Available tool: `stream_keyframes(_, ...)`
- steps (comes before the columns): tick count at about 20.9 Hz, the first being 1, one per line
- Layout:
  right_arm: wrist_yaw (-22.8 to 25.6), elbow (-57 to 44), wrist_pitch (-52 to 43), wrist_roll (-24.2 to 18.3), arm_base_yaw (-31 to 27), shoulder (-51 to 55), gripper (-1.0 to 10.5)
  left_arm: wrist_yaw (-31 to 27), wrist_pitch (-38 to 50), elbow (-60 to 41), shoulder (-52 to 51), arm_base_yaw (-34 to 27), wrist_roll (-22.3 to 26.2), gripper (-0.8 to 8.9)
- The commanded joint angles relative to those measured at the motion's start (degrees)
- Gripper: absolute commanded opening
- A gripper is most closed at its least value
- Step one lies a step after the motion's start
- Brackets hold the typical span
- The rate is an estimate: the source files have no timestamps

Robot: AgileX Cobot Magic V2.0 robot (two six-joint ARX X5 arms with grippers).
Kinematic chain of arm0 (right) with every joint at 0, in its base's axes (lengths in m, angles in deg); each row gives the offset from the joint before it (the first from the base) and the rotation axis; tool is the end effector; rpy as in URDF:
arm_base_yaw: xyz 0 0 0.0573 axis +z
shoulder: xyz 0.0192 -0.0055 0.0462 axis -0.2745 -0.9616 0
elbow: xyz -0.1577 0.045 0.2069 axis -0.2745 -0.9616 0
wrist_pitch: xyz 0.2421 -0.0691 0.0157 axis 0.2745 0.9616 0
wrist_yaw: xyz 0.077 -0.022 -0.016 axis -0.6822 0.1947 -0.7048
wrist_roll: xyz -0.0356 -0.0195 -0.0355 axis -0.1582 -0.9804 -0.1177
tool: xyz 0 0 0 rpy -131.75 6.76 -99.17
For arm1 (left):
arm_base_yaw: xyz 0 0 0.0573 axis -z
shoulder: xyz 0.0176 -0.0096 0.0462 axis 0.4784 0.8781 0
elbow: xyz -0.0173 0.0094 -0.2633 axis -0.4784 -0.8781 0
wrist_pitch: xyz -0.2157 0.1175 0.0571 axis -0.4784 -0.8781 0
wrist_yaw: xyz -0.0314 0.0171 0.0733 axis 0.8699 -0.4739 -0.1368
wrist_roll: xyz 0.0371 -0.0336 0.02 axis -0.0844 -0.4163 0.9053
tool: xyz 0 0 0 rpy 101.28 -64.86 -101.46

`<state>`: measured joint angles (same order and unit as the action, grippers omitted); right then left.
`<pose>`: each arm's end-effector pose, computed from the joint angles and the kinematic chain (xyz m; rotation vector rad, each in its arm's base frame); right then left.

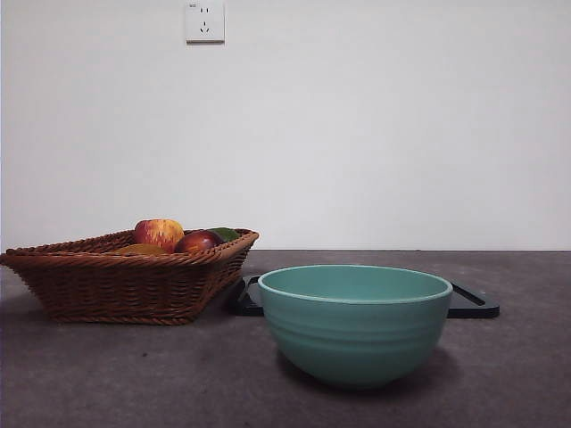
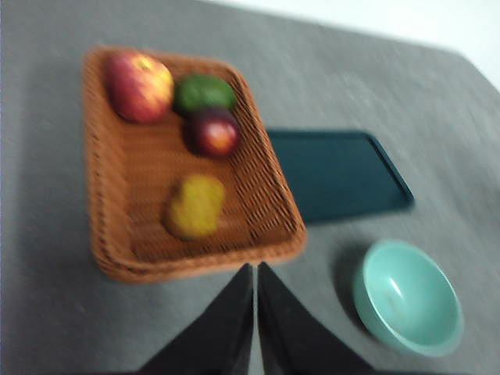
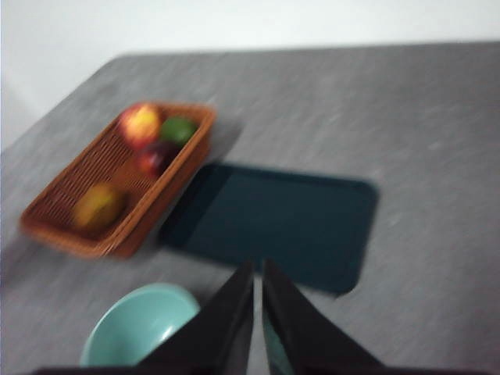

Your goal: Pick up the wifruite, put it on the bowl, pick up the plate, put it on desk

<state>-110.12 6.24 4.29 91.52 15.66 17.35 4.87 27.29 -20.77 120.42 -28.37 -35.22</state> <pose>0.1098 0.0138 0.3267 0.1945 0.4615 0.4869 0.1092 -0.0144 0.3142 -0.2242 0.5653 -0.4694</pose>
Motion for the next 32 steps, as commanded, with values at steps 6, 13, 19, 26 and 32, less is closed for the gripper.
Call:
stream_keyframes(6, -2.4, 10.2, 16.1, -10.3, 10.0, -12.2, 0.1, 3.4, -10.1, 9.1, 9.2, 6.1, 8.7, 0.1)
stream_keyframes(13, -2.2, 10.4, 18.5, -10.8, 17.1, -13.7, 0.2, 3.4, -12.4, 9.1, 9.2, 8.2, 9.0, 0.13)
stream_keyframes(19, -1.9, 10.4, 18.6, -8.6, 17.1, -13.7, 4.2, 3.4, -12.4, 9.1, 9.2, 8.2, 8.7, 4.71)
stream_keyframes(26, -1.9, 10.4, 18.6, -8.4, 17.1, -13.7, 4.2, 3.3, -10.8, 9.1, 9.6, 8.3, 6.7, 4.64)
stream_keyframes(32, -1.9, 10.4, 18.6, -8.4, 17.1, -13.7, 4.2, -2.5, -7.4, 12.4, 16.4, 12.5, 5.6, 4.36)
